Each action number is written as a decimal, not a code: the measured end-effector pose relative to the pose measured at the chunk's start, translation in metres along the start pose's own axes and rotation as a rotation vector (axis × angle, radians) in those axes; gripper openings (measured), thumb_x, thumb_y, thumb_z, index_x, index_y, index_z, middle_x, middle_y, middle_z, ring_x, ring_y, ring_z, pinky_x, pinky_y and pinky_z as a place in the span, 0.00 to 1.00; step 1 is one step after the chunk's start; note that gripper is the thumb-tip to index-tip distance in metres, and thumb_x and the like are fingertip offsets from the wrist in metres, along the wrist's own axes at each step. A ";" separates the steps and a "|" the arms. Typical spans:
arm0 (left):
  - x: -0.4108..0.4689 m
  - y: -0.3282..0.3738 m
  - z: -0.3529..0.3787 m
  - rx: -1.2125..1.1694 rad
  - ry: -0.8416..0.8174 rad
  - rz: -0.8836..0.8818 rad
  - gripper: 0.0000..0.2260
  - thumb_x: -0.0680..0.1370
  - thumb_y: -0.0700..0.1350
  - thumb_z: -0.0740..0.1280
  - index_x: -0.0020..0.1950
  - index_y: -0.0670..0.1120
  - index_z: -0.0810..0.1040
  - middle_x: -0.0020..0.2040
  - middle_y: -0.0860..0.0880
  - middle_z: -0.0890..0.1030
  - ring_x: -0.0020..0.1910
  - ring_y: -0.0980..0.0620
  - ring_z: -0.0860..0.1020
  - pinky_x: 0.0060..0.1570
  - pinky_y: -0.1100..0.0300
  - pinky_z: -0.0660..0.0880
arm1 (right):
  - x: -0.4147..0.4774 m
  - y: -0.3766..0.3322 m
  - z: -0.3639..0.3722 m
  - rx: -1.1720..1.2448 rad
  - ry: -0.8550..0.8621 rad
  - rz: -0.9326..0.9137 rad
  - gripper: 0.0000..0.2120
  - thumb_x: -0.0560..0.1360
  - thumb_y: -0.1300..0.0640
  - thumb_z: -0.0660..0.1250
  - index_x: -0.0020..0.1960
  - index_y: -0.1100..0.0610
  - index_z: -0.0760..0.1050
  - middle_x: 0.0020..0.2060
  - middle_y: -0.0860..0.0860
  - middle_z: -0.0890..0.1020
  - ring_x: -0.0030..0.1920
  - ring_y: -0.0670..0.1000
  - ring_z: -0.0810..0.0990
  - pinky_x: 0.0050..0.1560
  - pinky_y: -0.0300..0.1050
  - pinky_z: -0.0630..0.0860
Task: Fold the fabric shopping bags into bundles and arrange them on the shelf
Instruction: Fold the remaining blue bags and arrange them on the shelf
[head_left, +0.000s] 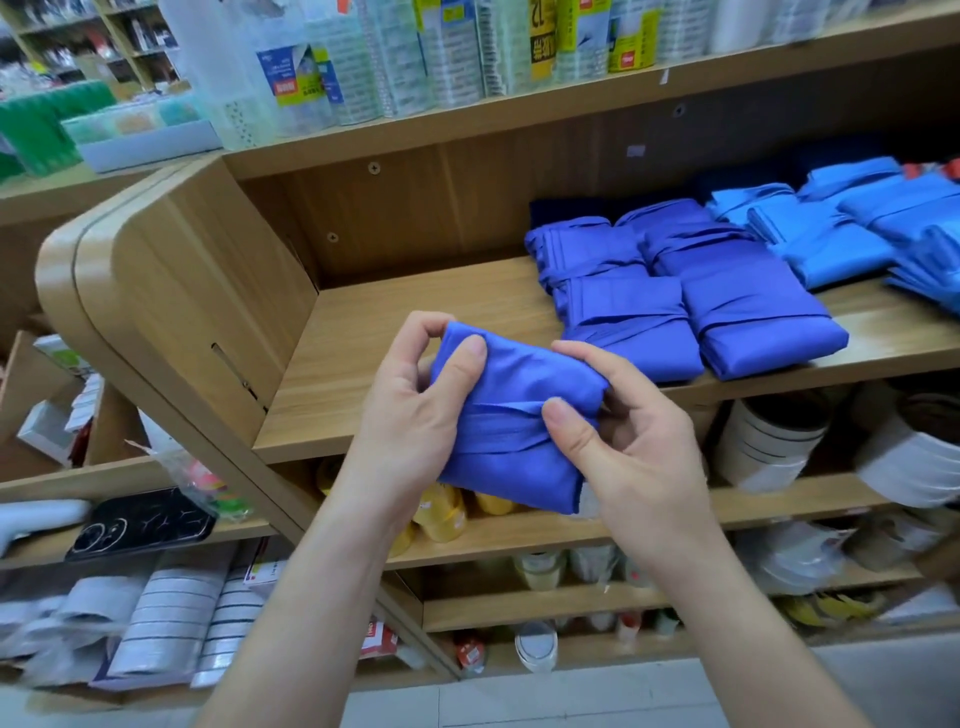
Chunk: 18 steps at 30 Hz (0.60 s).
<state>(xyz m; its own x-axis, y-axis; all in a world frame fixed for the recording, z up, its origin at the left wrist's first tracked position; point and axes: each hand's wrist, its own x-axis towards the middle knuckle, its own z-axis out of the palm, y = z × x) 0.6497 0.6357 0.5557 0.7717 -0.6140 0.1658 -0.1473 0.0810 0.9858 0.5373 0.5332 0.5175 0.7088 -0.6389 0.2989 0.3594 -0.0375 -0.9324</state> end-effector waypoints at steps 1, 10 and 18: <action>-0.002 -0.003 0.001 -0.002 -0.009 0.012 0.02 0.79 0.48 0.65 0.47 0.52 0.73 0.35 0.47 0.77 0.36 0.48 0.72 0.37 0.54 0.69 | 0.000 -0.002 0.000 0.002 0.041 -0.007 0.11 0.73 0.56 0.69 0.56 0.51 0.80 0.45 0.47 0.85 0.45 0.44 0.83 0.46 0.37 0.78; -0.007 -0.013 0.003 0.236 -0.124 0.243 0.09 0.82 0.46 0.61 0.61 0.55 0.73 0.46 0.52 0.78 0.42 0.54 0.75 0.45 0.59 0.72 | 0.011 -0.004 -0.004 0.144 0.193 0.142 0.08 0.70 0.56 0.68 0.44 0.51 0.86 0.41 0.56 0.85 0.44 0.53 0.81 0.51 0.55 0.79; -0.001 -0.005 0.011 0.291 -0.108 0.212 0.09 0.80 0.48 0.60 0.57 0.51 0.76 0.51 0.58 0.79 0.50 0.57 0.76 0.52 0.62 0.73 | 0.021 -0.012 -0.018 -0.123 0.151 0.025 0.11 0.81 0.60 0.63 0.46 0.51 0.83 0.42 0.45 0.85 0.44 0.42 0.81 0.46 0.34 0.74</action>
<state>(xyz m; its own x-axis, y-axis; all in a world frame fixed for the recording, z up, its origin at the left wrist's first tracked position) 0.6430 0.6271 0.5508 0.6380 -0.6878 0.3462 -0.4787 -0.0022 0.8780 0.5370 0.5063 0.5310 0.6143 -0.7482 0.2506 0.2598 -0.1081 -0.9596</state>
